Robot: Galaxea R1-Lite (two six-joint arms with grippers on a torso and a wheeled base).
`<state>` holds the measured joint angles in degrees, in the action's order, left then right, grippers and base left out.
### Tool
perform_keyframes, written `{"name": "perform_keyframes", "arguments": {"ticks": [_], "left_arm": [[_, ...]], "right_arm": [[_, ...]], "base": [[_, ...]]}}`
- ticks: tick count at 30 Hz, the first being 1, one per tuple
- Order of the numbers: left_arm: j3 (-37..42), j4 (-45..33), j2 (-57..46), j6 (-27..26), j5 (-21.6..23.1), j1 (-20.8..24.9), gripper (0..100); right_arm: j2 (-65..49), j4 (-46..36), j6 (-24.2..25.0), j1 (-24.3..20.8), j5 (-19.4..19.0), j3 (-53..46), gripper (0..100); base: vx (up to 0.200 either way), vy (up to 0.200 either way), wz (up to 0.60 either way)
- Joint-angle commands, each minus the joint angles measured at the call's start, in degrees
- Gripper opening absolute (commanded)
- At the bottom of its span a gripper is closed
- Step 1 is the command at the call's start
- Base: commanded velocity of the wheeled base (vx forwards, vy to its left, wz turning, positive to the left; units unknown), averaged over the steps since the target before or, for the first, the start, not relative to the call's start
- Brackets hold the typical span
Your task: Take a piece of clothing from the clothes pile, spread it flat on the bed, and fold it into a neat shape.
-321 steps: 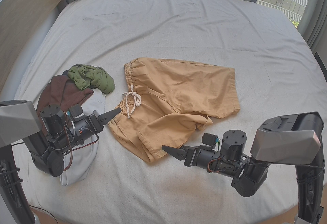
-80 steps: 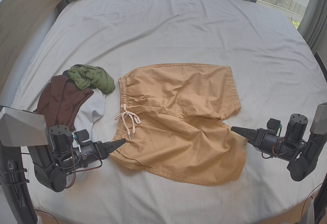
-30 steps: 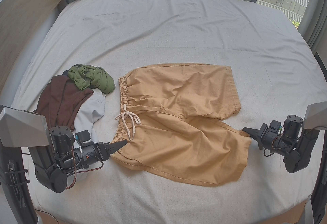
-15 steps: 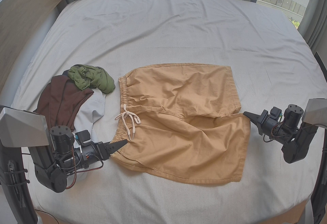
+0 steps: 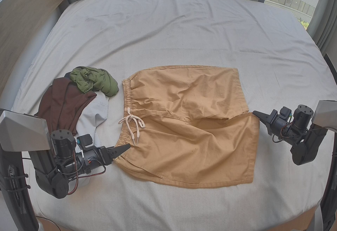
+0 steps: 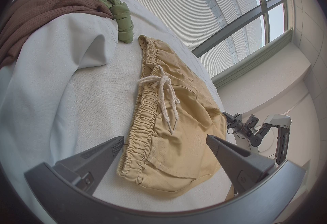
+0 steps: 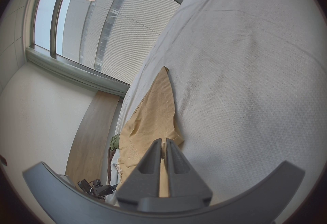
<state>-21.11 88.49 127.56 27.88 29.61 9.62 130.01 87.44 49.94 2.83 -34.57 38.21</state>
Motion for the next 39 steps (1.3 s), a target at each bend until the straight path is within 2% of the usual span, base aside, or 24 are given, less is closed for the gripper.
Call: {"name": "perform_keyframes", "arguments": {"ticks": [1, 2, 12, 16, 25, 32, 33, 39], "left_arm": [[0.28, 0.01, 0.05, -0.02, 0.01, -0.04, 100], [0.72, 0.01, 0.05, -0.02, 0.01, -0.04, 100], [1.69, 0.01, 0.05, -0.02, 0.18, -0.92, 100], [3.01, 0.01, 0.23, -0.11, 0.10, -0.92, 100], [3.45, -0.07, 1.46, -1.78, 0.27, -1.27, 100], [3.54, -0.07, 0.93, -1.69, 0.18, -1.36, 100], [3.62, -0.07, 0.93, -1.78, 0.18, -1.36, 0], [3.36, -0.07, 1.20, -1.78, 0.18, -1.27, 0]], "right_arm": [[-0.20, 0.80, -0.64, -0.28, 0.12, -0.15, 0], [-0.73, 0.89, -1.69, -0.28, 0.12, -0.32, 100], [-9.16, 0.89, -9.43, -0.89, 0.21, -6.30, 100], [-14.00, 0.80, -12.68, -4.50, -0.06, -9.03, 100], [-20.15, 0.71, -15.32, -11.62, -0.58, -13.33, 100], [-19.80, 0.71, -18.13, -12.50, -0.58, -15.18, 100], [-19.80, 0.71, -18.13, -12.94, -0.50, -15.27, 100], [-20.15, 0.80, -18.30, -13.90, -0.41, -16.94, 100]], "base": [[0.000, 0.000, 0.00], [0.000, 0.000, 0.00], [0.000, 0.000, 0.00], [0.000, 0.000, 0.00], [0.000, 0.000, 0.00], [0.000, 0.000, 0.00], [0.000, 0.000, 0.00], [0.000, 0.000, 0.00]]}}
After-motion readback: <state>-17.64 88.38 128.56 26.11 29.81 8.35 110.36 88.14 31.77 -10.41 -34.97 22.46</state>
